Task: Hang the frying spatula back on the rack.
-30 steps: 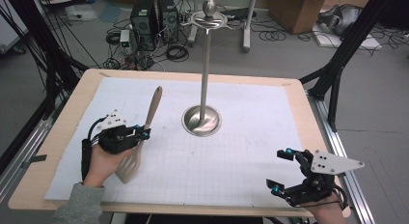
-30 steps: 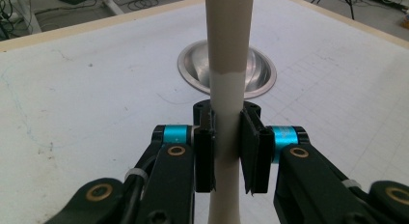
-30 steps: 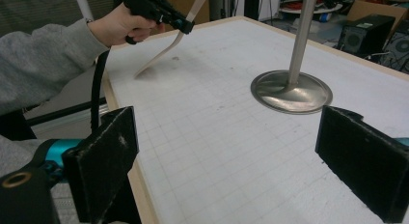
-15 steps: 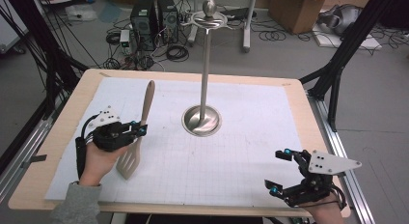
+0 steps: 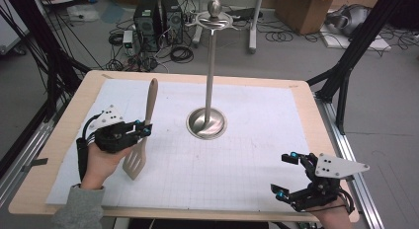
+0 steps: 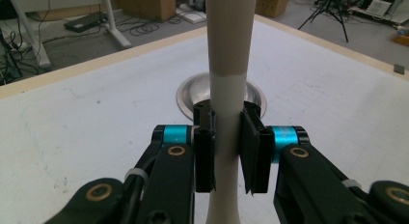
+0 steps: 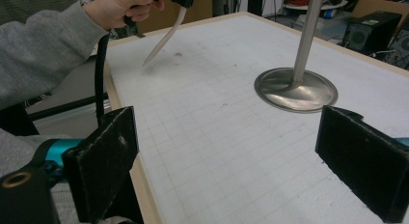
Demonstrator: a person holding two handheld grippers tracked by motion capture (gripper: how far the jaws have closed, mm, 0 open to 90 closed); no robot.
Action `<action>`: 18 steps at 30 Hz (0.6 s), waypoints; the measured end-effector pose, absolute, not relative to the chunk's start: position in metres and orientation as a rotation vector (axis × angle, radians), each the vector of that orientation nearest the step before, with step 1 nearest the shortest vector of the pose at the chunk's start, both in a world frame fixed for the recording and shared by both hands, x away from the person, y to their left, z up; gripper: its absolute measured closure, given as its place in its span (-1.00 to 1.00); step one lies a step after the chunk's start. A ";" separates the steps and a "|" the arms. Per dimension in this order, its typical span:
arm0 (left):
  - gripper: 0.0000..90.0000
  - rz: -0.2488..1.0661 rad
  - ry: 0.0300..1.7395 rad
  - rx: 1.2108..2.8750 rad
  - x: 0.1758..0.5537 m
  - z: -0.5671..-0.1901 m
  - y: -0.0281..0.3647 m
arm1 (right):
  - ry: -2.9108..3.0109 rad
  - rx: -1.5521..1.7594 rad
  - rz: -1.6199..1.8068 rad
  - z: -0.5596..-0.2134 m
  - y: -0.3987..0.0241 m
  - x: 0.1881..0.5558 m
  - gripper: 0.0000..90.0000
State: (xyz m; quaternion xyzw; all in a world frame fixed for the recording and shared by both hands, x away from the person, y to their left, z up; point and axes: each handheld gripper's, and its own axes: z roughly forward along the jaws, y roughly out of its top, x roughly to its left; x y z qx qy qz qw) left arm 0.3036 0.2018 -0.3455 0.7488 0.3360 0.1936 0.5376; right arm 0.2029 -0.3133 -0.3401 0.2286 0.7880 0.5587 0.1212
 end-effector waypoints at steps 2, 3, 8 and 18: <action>0.72 0.481 0.794 1.780 0.303 -0.343 0.200 | 2.305 0.675 1.635 -0.340 -0.313 0.203 -0.85; 0.72 0.481 0.790 1.782 0.303 -0.342 0.200 | 2.303 0.673 1.633 -0.340 -0.313 0.203 -0.84; 0.72 0.478 0.777 1.754 0.302 -0.335 0.201 | 2.306 0.669 1.628 -0.341 -0.313 0.203 -0.85; 0.72 0.492 0.757 1.719 0.302 -0.320 0.200 | 2.319 0.675 1.625 -0.342 -0.311 0.204 -0.85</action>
